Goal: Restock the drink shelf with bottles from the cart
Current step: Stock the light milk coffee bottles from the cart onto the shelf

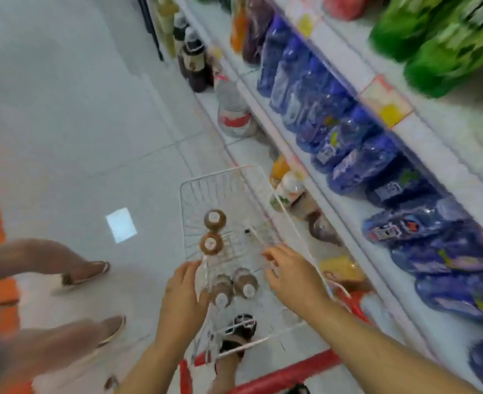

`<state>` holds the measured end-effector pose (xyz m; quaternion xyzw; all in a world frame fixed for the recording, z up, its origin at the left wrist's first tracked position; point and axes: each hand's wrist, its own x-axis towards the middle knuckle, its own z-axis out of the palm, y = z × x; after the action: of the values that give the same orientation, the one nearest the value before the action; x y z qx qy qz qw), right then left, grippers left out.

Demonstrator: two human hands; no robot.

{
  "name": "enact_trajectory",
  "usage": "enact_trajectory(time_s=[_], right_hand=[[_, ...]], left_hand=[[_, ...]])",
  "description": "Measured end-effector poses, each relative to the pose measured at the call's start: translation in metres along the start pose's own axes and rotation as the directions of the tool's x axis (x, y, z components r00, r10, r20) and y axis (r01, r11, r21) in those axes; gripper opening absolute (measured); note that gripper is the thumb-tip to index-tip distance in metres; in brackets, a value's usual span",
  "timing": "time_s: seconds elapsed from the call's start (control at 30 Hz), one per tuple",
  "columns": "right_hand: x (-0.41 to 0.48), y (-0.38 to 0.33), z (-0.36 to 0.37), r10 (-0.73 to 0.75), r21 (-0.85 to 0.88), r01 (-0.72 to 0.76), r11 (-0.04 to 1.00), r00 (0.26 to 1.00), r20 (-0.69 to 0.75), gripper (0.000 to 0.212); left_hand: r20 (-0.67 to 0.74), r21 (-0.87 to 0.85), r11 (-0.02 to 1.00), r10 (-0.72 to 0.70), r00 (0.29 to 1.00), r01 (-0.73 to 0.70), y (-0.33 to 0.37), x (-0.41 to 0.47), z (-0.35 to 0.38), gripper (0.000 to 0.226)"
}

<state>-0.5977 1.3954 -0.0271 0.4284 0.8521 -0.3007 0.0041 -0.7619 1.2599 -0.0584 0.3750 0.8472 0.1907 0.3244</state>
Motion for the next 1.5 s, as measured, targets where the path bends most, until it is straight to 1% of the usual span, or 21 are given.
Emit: enact_trajectory(time_s=[0.07,0.13,0.23,0.3,0.43,0.47,0.53,0.57,0.63,0.67,0.73,0.8,0.83,0.9,1.03,1.13,1.2,1.27,1.33,1.43,1.5], right_hand=[[0.017,0.018,0.050,0.119,-0.021,-0.117,0.993,0.962,0.244,0.037],[0.030,0.033,0.095,0.203,-0.063,-0.194,0.979,0.888,0.412,0.043],[0.044,0.045,0.145,0.286,-0.109,-0.274,0.955,0.766,0.576,0.048],[0.052,0.050,0.164,0.310,-0.168,-0.263,0.950,0.735,0.603,0.050],[0.061,0.053,0.173,0.248,-0.193,-0.171,0.966,0.821,0.514,0.030],[0.061,0.053,0.172,0.236,-0.188,-0.161,0.969,0.831,0.504,0.026],[0.057,0.054,0.168,0.237,-0.147,-0.190,0.971,0.852,0.467,0.019],[0.055,0.054,0.163,0.255,-0.105,-0.233,0.967,0.861,0.440,0.018],[0.052,0.053,0.148,0.286,-0.002,-0.309,0.951,0.876,0.389,0.023],[0.051,0.051,0.139,0.287,0.038,-0.323,0.946,0.884,0.369,0.026],[0.045,0.047,0.119,0.279,0.089,-0.323,0.942,0.903,0.328,0.024],[0.037,0.042,0.101,0.269,0.124,-0.315,0.941,0.919,0.289,0.022],[0.032,0.041,0.094,0.273,0.139,-0.319,0.937,0.921,0.278,0.022],[0.022,0.040,0.082,0.292,0.181,-0.340,0.923,0.924,0.248,0.021],[0.009,0.045,0.062,0.304,0.220,-0.345,0.913,0.932,0.200,0.018],[0.003,0.047,0.050,0.324,0.220,-0.352,0.910,0.934,0.150,0.015],[-0.002,0.045,0.040,0.336,0.222,-0.350,0.910,0.936,0.101,0.014],[-0.009,0.037,0.023,0.342,0.249,-0.343,0.906,0.939,0.048,0.010],[-0.017,0.028,-0.002,0.333,0.286,-0.315,0.905,0.943,-0.016,0.008],[-0.040,0.006,-0.059,0.346,0.354,-0.283,0.891,0.929,-0.129,0.013],[-0.059,-0.012,-0.106,0.327,0.375,-0.217,0.901,0.909,-0.259,0.016]], left_hand=[[0.064,0.024,0.999,-0.030,0.998,0.028,-0.024,0.001,0.019,0.057],[0.103,0.005,1.000,-0.003,0.995,0.003,-0.040,0.005,0.037,0.058],[0.113,-0.064,0.997,0.039,0.993,-0.032,-0.050,0.015,0.051,0.059],[0.091,-0.080,0.996,0.042,0.995,-0.034,-0.053,0.021,0.054,0.059],[0.080,-0.029,0.999,0.044,0.996,-0.042,-0.057,0.026,0.058,0.057],[0.064,0.067,0.996,0.049,0.997,-0.054,-0.058,0.025,0.059,0.061],[-0.006,0.336,0.938,0.091,0.996,-0.084,-0.059,0.021,0.060,0.072],[-0.060,0.415,0.905,0.129,0.990,-0.092,-0.058,0.018,0.060,0.074],[-0.105,0.454,0.877,0.229,0.968,-0.158,-0.052,0.017,0.060,0.070],[-0.077,0.450,0.866,0.283,0.956,-0.220,-0.047,0.020,0.062,0.065],[0.131,0.404,0.848,0.316,0.940,-0.342,-0.039,0.030,0.072,0.053],[0.394,0.385,0.847,0.207,0.895,-0.366,-0.040,0.043,0.091,0.046],[0.483,0.407,0.844,0.126,0.866,-0.350,-0.043,0.049,0.101,0.045],[0.556,0.476,0.823,-0.009,0.831,-0.309,-0.045,0.059,0.113,0.042],[0.504,0.540,0.821,-0.139,0.853,-0.185,-0.040,0.067,0.124,0.053],[0.469,0.544,0.817,-0.108,0.877,-0.190,-0.033,0.067,0.122,0.039],[0.412,0.496,0.852,-0.059,0.909,-0.169,-0.020,0.065,0.112,0.024],[0.330,0.424,0.883,0.056,0.942,-0.201,0.001,0.058,0.092,0.014],[0.264,0.355,0.886,0.213,0.941,-0.300,0.027,0.046,0.064,0.011],[0.101,0.227,0.875,0.415,0.904,-0.427,0.076,0.016,0.011,0.007],[-0.048,0.128,0.835,0.544,0.837,-0.535,0.117,-0.007,-0.023,0.009]])
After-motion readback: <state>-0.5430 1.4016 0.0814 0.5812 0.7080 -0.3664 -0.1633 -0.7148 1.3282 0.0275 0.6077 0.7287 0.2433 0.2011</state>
